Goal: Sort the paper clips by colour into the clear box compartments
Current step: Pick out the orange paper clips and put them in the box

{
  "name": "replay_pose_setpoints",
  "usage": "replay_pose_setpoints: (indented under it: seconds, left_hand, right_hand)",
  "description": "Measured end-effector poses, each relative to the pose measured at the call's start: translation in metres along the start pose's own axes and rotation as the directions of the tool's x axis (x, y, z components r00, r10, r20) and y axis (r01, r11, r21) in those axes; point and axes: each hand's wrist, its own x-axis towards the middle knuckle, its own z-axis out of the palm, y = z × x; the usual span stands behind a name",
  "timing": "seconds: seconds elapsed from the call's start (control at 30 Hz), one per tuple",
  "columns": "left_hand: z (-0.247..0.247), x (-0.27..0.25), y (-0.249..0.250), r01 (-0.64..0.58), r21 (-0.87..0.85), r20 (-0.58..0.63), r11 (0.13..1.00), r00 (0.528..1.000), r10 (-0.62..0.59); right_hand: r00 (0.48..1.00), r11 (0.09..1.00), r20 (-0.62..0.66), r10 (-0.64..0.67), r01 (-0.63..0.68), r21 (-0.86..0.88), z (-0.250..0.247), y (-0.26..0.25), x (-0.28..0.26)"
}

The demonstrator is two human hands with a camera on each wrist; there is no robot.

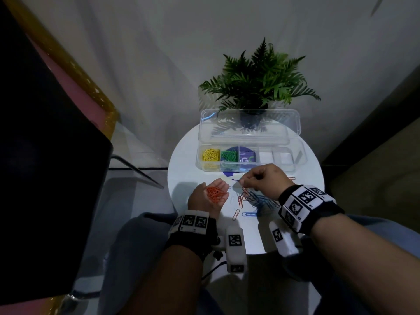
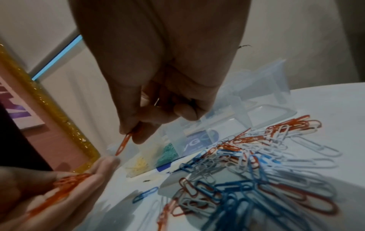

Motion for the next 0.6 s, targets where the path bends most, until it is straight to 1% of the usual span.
replay_pose_setpoints:
  seconds: [0.07,0.13,0.23,0.33,0.4,0.47,0.53,0.6]
  left_hand:
    - [0.001,0.001,-0.002,-0.006,0.012,0.058,1.000,0.998,0.005]
    - [0.002,0.001,-0.004,-0.020,0.018,0.032,1.000,0.999,0.019]
    - [0.000,0.002,-0.005,-0.005,0.036,0.025,0.999,1.000,0.004]
    - [-0.001,0.003,-0.006,-0.006,0.055,0.059,0.998,0.998,0.003]
    - [-0.001,0.001,-0.005,-0.024,0.049,0.117,0.999,0.993,0.018]
    - [-0.001,0.000,-0.005,-0.041,0.019,0.164,0.999,0.986,0.037]
    - [0.000,0.001,-0.005,-0.049,0.020,0.123,0.999,0.991,0.046]
    - [0.002,0.002,-0.005,-0.039,-0.013,0.108,0.999,0.993,0.041]
  right_hand:
    - [0.998,0.998,0.011,-0.057,0.057,0.030,0.004,-0.006,0.000]
    - [0.988,0.988,0.038,-0.153,0.153,0.005,0.010,-0.017,-0.001]
    - [0.955,0.957,0.125,-0.271,0.281,-0.070,0.024,-0.032,-0.003]
    - [0.936,0.918,0.199,-0.291,0.331,-0.216,0.032,-0.036,-0.001]
    - [0.923,0.888,0.217,-0.318,0.370,-0.272,0.032,-0.036,-0.001]
    - [0.911,0.875,0.212,-0.353,0.401,-0.270,0.030,-0.039,-0.002]
    - [0.918,0.888,0.171,-0.359,0.392,-0.242,0.026,-0.042,-0.002]
    - [0.937,0.913,0.089,-0.337,0.348,-0.210,0.019,-0.041,-0.001]
